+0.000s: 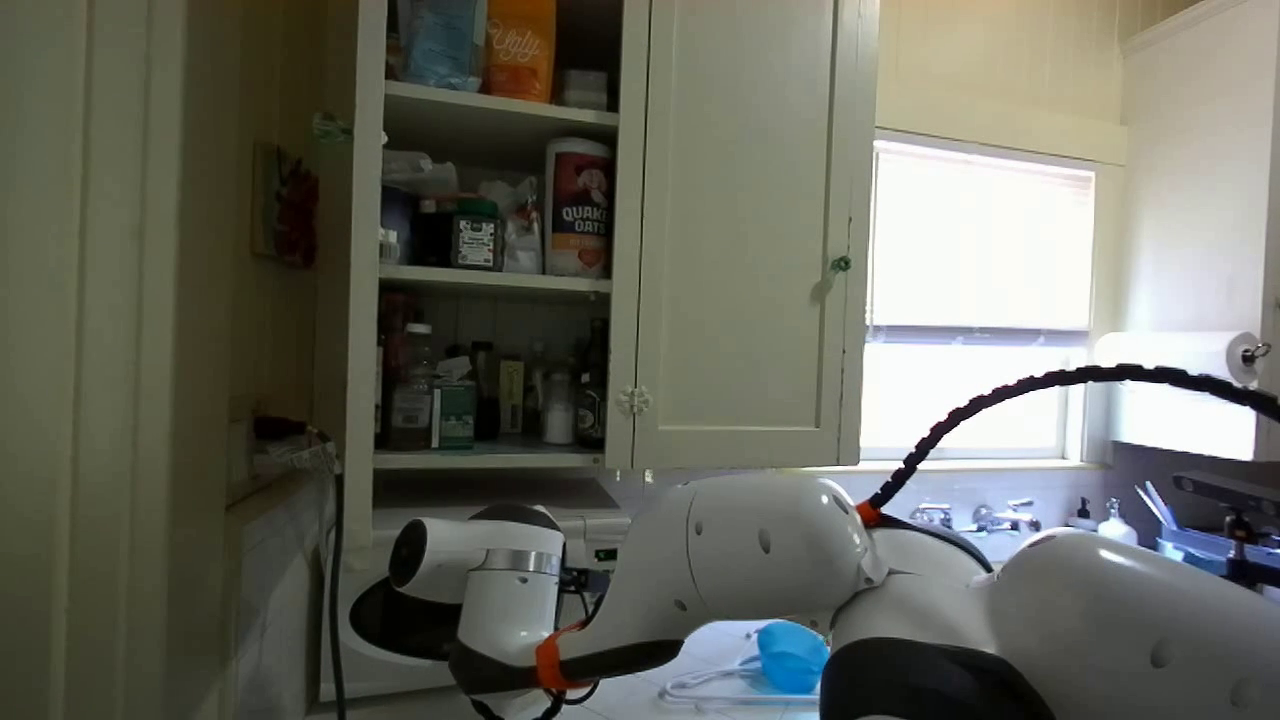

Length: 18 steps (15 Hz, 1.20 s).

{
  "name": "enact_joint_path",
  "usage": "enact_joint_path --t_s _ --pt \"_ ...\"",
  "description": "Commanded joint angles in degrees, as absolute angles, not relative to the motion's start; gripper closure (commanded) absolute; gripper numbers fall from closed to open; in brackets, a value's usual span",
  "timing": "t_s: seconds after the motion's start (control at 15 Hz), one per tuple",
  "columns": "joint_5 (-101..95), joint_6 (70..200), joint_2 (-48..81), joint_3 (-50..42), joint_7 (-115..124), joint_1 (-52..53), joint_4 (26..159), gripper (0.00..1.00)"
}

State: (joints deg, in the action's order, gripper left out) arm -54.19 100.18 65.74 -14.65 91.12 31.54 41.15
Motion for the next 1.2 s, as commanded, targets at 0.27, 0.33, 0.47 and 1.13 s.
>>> enact_joint_path --t_s 0.27,0.33,0.47,1.13 --pt "-53.98 99.74 68.42 -14.57 88.8 31.52 37.52 0.29" --pt "-54.25 99.89 68.82 -14.66 88.29 31.93 37.26 0.24" --pt "-54.83 97.4 70.27 -15.5 88.91 33.37 36.24 0.18" --pt "-57.25 90.63 77.83 -20.62 91.42 36.07 29.97 0.01"
